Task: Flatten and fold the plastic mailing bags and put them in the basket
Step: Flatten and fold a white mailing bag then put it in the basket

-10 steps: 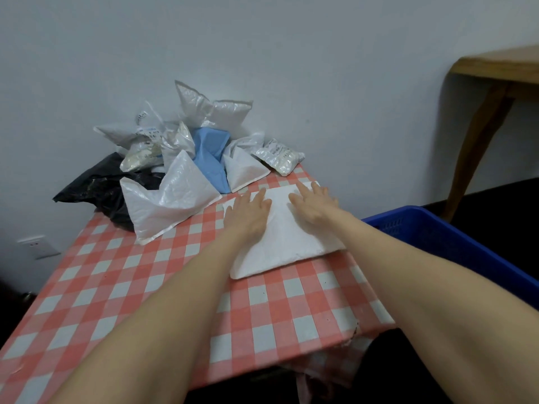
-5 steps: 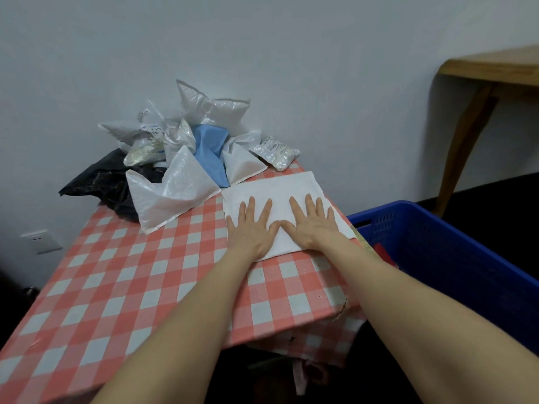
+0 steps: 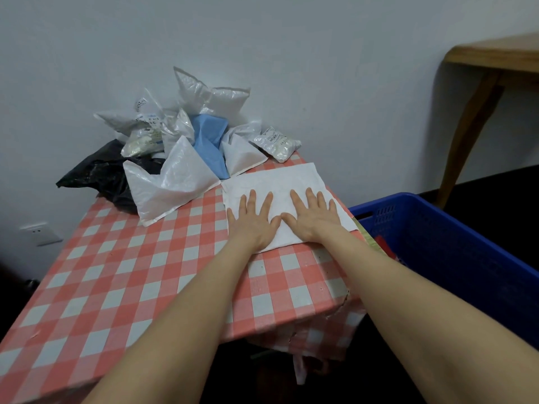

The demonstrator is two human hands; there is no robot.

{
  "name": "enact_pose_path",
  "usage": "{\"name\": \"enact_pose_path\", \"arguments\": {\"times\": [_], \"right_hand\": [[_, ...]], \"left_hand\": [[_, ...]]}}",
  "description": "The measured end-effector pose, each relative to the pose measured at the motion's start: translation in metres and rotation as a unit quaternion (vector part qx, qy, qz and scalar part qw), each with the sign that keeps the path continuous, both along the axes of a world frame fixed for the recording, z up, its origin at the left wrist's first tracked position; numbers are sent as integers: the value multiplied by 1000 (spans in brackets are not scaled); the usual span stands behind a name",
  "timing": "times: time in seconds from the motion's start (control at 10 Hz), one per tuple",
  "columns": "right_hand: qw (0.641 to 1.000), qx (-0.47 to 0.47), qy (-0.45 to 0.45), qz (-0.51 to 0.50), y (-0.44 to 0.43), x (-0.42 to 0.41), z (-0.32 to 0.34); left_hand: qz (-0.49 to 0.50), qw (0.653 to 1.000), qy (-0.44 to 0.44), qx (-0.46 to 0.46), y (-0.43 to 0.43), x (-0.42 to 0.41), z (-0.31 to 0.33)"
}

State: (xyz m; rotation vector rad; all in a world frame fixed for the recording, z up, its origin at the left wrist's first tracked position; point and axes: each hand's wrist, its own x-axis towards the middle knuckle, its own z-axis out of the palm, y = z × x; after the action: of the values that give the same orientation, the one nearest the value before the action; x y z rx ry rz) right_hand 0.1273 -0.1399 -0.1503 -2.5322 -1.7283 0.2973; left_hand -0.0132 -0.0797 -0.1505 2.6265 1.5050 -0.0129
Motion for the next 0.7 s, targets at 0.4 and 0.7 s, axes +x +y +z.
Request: {"name": "enact_pose_path", "arguments": {"times": [0.4, 0.7], "right_hand": [[1000, 4, 3, 0, 1, 1, -1], [1000, 0, 8, -1, 0, 0, 2]], "left_hand": [[1, 1000, 2, -1, 0, 1, 0], [-5, 997, -21, 68, 0, 0, 1]]}}
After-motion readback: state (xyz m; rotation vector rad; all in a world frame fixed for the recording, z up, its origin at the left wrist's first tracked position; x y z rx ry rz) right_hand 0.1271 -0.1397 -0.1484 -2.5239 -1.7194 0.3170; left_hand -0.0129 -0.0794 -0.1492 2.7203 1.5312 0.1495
